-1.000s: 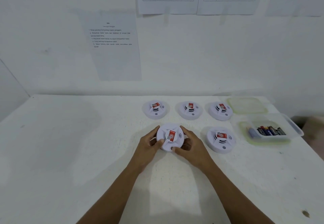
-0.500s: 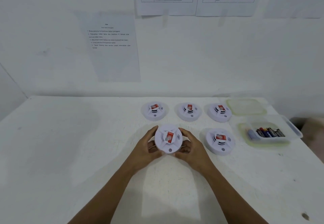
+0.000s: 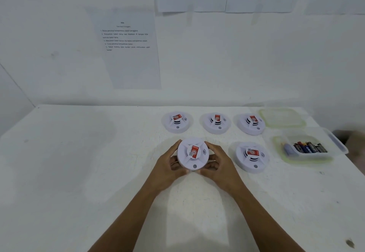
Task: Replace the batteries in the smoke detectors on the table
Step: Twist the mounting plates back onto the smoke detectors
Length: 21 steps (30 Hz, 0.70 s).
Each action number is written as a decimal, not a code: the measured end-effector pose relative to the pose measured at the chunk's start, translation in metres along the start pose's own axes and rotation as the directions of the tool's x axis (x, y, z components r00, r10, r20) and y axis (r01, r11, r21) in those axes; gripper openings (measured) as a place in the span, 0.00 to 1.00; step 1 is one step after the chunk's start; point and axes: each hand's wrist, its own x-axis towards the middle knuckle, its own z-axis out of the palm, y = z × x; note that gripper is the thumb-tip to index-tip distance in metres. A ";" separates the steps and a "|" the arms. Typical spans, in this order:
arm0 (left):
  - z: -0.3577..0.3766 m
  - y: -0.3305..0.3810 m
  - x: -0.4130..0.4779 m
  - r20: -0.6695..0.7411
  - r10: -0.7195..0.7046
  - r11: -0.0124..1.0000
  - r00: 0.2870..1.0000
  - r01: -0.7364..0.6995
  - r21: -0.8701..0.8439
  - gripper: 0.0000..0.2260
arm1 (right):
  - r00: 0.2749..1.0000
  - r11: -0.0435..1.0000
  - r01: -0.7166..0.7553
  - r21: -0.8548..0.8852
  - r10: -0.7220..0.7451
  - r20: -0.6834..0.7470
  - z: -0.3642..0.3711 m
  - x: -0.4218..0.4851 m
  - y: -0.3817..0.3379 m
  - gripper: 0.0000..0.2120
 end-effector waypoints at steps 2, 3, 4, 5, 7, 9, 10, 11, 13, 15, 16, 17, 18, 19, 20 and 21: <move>0.000 0.000 0.001 -0.002 0.006 1.000 1.000 -0.006 0.007 0.35 | 1.000 1.000 -0.001 -0.001 0.001 -0.008 0.001 0.000 -0.001 0.35; 0.000 -0.001 0.002 -0.011 0.010 1.000 1.000 -0.010 0.021 0.35 | 1.000 1.000 0.001 -0.002 -0.001 -0.012 0.001 0.000 -0.001 0.35; 0.001 -0.001 0.002 -0.024 0.011 1.000 1.000 -0.011 0.029 0.35 | 1.000 1.000 0.004 -0.005 -0.004 -0.015 0.001 0.000 -0.001 0.35; 0.001 -0.002 0.002 -0.026 0.005 0.999 1.000 -0.005 0.031 0.35 | 1.000 1.000 0.006 -0.007 -0.006 -0.016 0.001 0.000 0.000 0.35; 0.002 -0.003 0.003 -0.040 0.002 0.999 0.999 -0.001 0.037 0.35 | 1.000 1.000 0.006 -0.003 -0.006 -0.012 0.001 0.000 0.001 0.35; 0.002 -0.005 0.003 -0.045 0.000 0.999 0.999 0.003 0.049 0.34 | 1.000 1.000 0.011 -0.004 -0.011 -0.013 0.001 0.000 0.000 0.35; 0.003 -0.007 0.004 -0.050 -0.006 0.998 0.999 0.009 0.061 0.34 | 1.000 1.000 0.014 -0.005 -0.014 -0.014 0.001 0.000 0.000 0.35; 0.003 -0.008 0.004 -0.048 -0.024 0.999 0.999 0.026 0.041 0.34 | 1.000 1.000 0.016 -0.007 -0.016 -0.013 0.001 0.000 0.000 0.35; 0.003 -0.009 0.004 -0.050 -0.023 0.999 0.998 0.025 0.036 0.34 | 1.000 1.000 0.019 -0.012 -0.019 -0.012 0.001 0.000 0.000 0.35; 0.004 -0.010 0.005 -0.050 0.006 0.998 0.999 -0.003 0.059 0.33 | 1.000 1.000 0.020 -0.012 -0.020 -0.014 0.001 0.000 0.000 0.35; 0.004 -0.010 0.005 -0.055 0.010 0.998 0.998 -0.007 0.065 0.33 | 1.000 1.000 0.021 -0.013 -0.021 -0.016 0.001 0.000 0.001 0.35; 0.003 -0.010 0.006 -0.054 0.007 0.998 0.999 -0.004 0.056 0.33 | 1.000 1.000 0.022 -0.017 -0.022 -0.019 0.002 0.000 0.001 0.35; 0.003 -0.010 0.005 -0.043 0.004 0.998 0.999 -0.001 0.058 0.33 | 0.999 0.999 0.024 -0.023 -0.024 -0.021 0.002 0.000 0.001 0.34; 0.003 -0.009 0.005 -0.044 0.010 0.999 0.999 -0.008 0.048 0.33 | 0.999 0.999 0.025 -0.029 -0.026 -0.023 0.003 0.000 0.002 0.34; 0.003 -0.012 0.004 -0.039 0.019 0.999 0.999 -0.017 0.048 0.33 | 0.999 0.999 0.027 -0.034 -0.028 -0.025 0.003 0.000 0.002 0.34; 0.003 -0.011 0.004 -0.034 0.018 0.999 0.999 -0.017 0.034 0.33 | 0.999 0.999 0.030 -0.035 -0.031 -0.026 0.003 0.001 0.002 0.34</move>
